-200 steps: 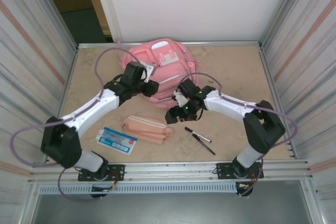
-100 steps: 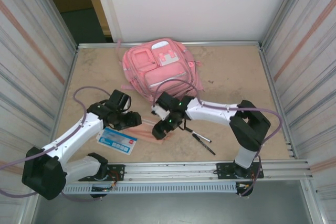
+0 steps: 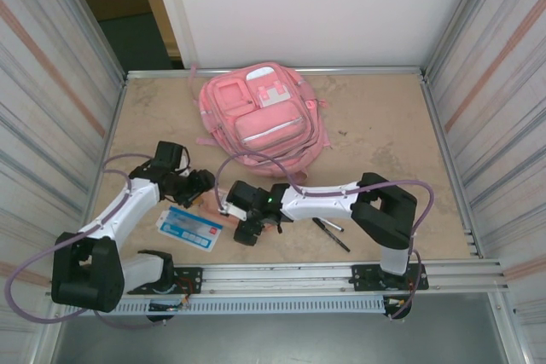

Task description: Pack the student bag

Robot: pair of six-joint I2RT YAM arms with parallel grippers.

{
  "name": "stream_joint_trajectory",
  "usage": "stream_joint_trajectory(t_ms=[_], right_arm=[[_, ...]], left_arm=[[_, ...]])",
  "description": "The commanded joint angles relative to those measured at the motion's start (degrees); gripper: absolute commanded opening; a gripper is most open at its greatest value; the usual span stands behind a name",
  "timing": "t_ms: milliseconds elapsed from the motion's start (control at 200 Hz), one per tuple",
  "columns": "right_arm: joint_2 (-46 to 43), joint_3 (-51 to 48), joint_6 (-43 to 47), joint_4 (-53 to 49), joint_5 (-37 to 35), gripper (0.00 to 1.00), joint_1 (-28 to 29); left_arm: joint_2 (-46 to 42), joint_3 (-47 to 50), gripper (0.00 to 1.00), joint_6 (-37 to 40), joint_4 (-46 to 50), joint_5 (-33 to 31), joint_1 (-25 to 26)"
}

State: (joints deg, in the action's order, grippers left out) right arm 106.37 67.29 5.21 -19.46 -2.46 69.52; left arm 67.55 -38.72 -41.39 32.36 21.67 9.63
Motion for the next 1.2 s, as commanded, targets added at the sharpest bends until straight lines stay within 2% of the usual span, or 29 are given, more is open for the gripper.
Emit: stream_joint_trajectory(t_ms=[0, 185, 241, 376, 511, 671, 752, 927, 1012, 1112, 1193], right_arm=[[2.6, -1.0, 1.0, 1.1, -2.5, 0.86, 1.1], [3.3, -3.5, -1.2, 3.3, -8.4, 0.73, 1.5], [2.4, -4.2, -2.4, 4.5, -9.8, 0.65, 1.4], [-0.9, -7.3, -6.5, 8.0, -10.4, 0.52, 0.3], [-5.2, -10.2, -13.1, 11.2, -7.6, 0.45, -1.9], [-8.4, -14.5, -17.7, 16.8, -2.0, 0.43, -4.3], [-8.2, -15.4, -18.9, 18.8, -0.2, 0.43, -4.4], [-5.8, -13.6, -20.1, 20.2, 2.9, 0.42, -3.9], [-5.0, -12.7, -20.8, 20.7, 3.9, 0.42, -3.9], [-4.6, -12.1, -20.8, 20.7, 4.5, 0.43, -3.8], [-4.9, -12.2, -21.2, 21.2, 5.7, 0.45, -3.8]], left_arm=[[-1.7, -0.4, 0.62, 0.1, -1.3, 2.9, -0.8], [-2.0, -0.3, 0.62, 0.3, -1.7, 3.8, -0.8], [-2.1, -0.3, 0.63, 0.4, -1.7, 4.6, -0.8], [-0.6, -0.5, 0.64, 0.5, -2.5, 7.1, -0.8], [1.0, -0.8, 0.64, 0.4, -2.4, 8.3, 0.5], [1.8, 0.2, 0.65, -0.1, -4.1, 6.5, 0.9], [3.7, 0.6, 0.65, -0.9, -6.6, 7.7, 1.2], [11.2, 2.1, 0.61, -5.1, -17.1, 9.9, 6.0], [13.4, 1.7, 0.58, -6.6, -16.9, 5.8, 8.4], [14.1, 3.1, 0.54, -8.6, -16.4, 0.0, 8.7], [14.7, 4.0, 0.46, -8.2, -16.6, -4.0, 8.7]])
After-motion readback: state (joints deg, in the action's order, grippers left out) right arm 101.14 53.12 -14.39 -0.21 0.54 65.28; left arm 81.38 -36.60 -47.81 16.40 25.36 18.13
